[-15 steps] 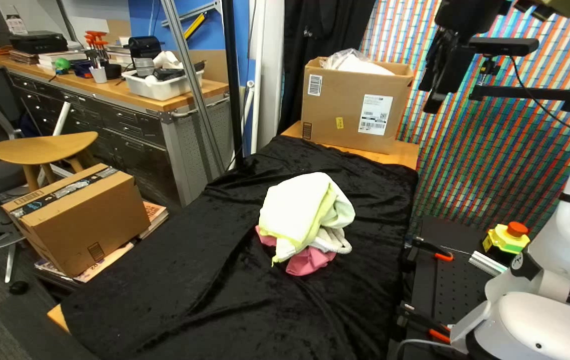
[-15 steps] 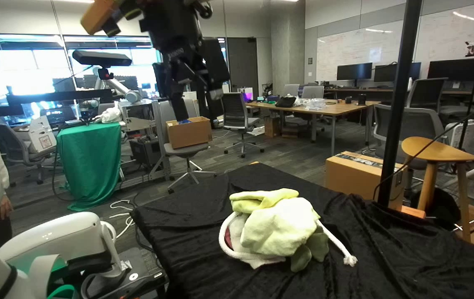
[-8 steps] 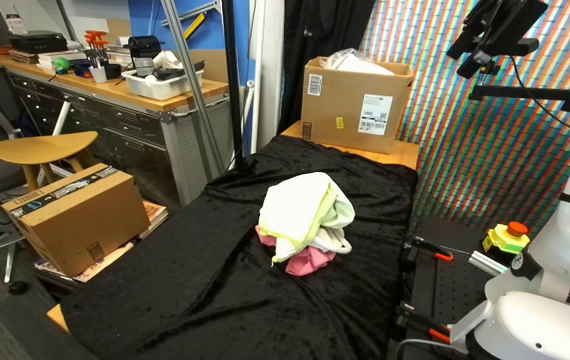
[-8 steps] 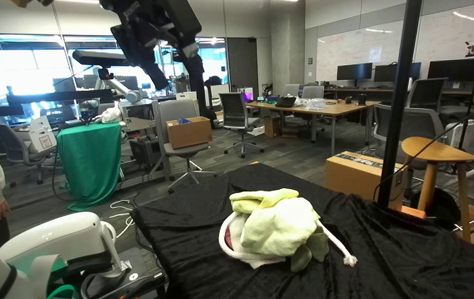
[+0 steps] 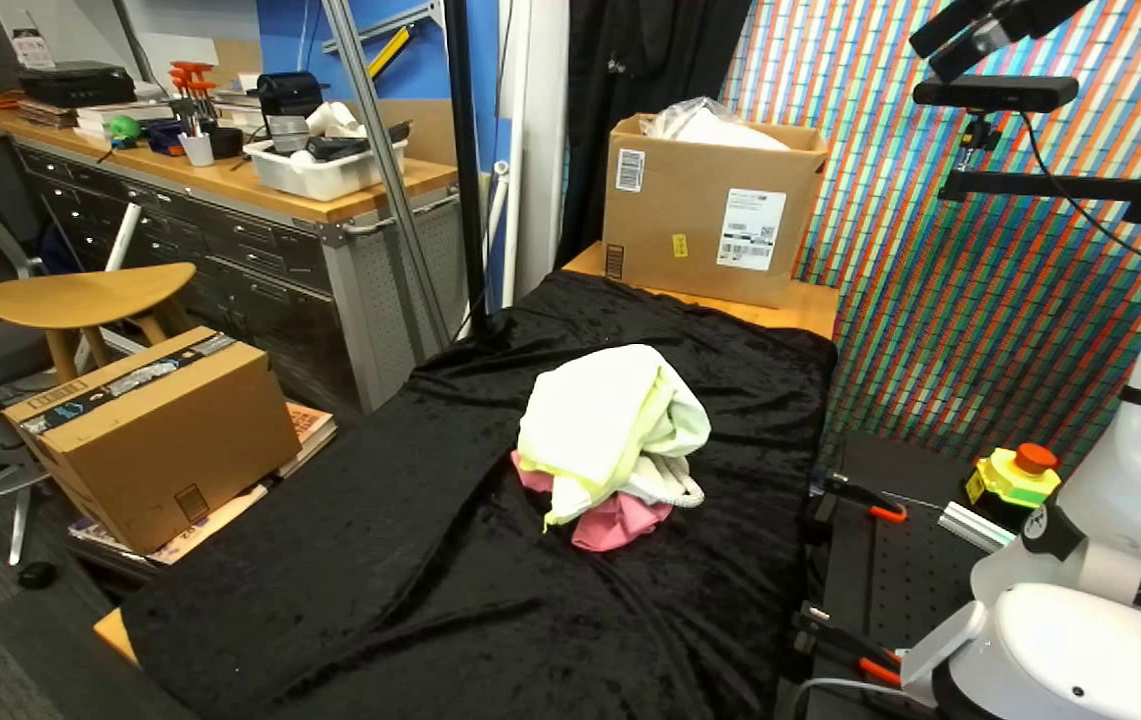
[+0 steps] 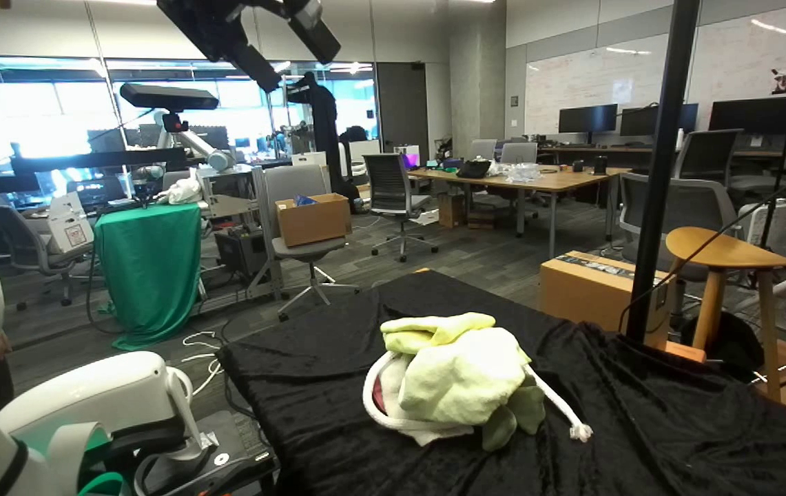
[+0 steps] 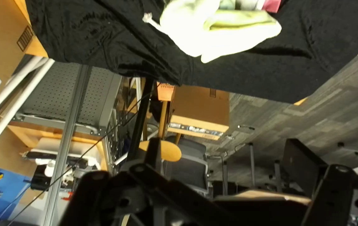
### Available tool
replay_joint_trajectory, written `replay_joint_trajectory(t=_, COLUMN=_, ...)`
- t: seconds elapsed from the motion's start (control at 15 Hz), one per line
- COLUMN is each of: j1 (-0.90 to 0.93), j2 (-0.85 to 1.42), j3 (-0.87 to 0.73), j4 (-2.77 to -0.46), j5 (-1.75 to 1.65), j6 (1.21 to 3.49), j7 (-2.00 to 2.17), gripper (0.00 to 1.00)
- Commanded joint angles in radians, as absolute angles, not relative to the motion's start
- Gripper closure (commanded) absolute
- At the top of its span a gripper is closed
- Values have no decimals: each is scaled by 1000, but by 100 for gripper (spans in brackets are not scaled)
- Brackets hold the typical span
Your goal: Put all the objects together at the center of the table
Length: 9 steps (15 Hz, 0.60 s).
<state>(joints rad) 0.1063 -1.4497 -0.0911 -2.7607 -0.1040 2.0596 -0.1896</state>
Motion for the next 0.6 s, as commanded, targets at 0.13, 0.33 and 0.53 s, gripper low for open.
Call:
replay_joint_trajectory(t=0.13, j1=113, j2=-1493, j3=-146, j4=-2756, j5=-62, j6=2129, j7=-207, gripper=0)
replay_joint_trajectory(t=0.33, j1=97, j2=-1479, j3=-124, j4=-2758, j5=-77, j6=2100, j7=-199, gripper=0)
replay_joint_trajectory(t=0.53, j1=97, j2=-1478, j3=-123, j4=-2759, j5=-77, j6=2100, j7=-198, gripper=0)
